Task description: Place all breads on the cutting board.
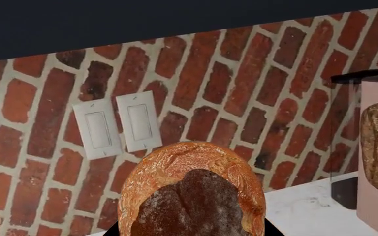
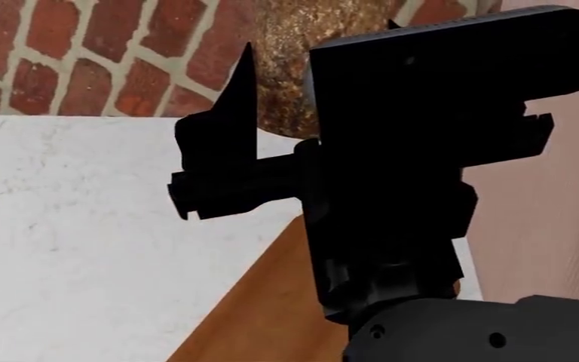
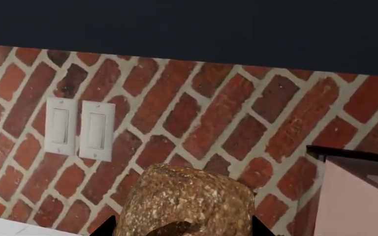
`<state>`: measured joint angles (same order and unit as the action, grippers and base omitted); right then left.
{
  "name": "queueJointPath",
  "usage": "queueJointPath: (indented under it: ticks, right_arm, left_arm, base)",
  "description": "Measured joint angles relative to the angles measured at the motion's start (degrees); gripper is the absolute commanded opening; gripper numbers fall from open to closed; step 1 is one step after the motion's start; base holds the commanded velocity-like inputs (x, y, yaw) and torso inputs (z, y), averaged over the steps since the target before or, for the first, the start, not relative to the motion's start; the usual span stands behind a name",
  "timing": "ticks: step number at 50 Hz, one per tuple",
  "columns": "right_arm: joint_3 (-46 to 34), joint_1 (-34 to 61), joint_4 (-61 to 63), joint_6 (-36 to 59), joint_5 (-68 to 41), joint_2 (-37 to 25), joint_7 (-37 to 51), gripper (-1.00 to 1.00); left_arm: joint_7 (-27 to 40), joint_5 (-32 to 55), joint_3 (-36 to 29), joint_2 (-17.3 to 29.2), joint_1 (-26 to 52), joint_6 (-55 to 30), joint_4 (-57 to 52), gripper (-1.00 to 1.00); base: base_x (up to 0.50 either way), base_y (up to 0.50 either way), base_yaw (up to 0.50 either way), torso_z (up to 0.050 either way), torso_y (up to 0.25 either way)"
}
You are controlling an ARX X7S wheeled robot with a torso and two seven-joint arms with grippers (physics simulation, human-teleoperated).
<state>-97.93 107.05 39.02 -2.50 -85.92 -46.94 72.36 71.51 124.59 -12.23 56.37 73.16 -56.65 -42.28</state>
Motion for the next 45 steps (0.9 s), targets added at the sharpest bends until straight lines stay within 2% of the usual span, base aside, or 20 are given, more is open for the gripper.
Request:
queueJointPath:
  ticks: [4, 11, 29, 45]
  right_arm:
    - [0.14, -0.31, -0.15, -0.21, -0.25, -0.18, -0.16, -1.0]
    - [-0.09, 0.06, -2.3, 1.15, -5.47, -0.68, -1.15, -1.0]
    - [-2.49, 9.09, -14.84, 16.87, -28.38, 2.05, -2.94, -1.0]
    - [-2.1, 11.27, -26.54, 24.93, -46.96, 5.63, -7.64, -1.0]
  left_arm:
    - [0.02, -0.02, -0.22, -0.05, 0.06, 0.04, -0.02, -1.0]
    - [-0.29, -0.4, -0.04, 0.09, -0.6, 0.18, -0.23, -1.0]
    - [-0.83, -0.74, 0.19, 0.7, -1.42, 0.52, -0.37, -1.0]
    - [-0.86, -0.27, -0.14, 1.38, -1.04, 0.61, -0.4, -1.0]
  base:
    - [0.47, 0.1, 0.0, 0.0, 0.0]
    - [0.0, 0.0, 0.0, 0.0, 0.0]
    - [0.0, 0.0, 0.0, 0.0, 0.0]
    - [0.0, 0.0, 0.0, 0.0, 0.001]
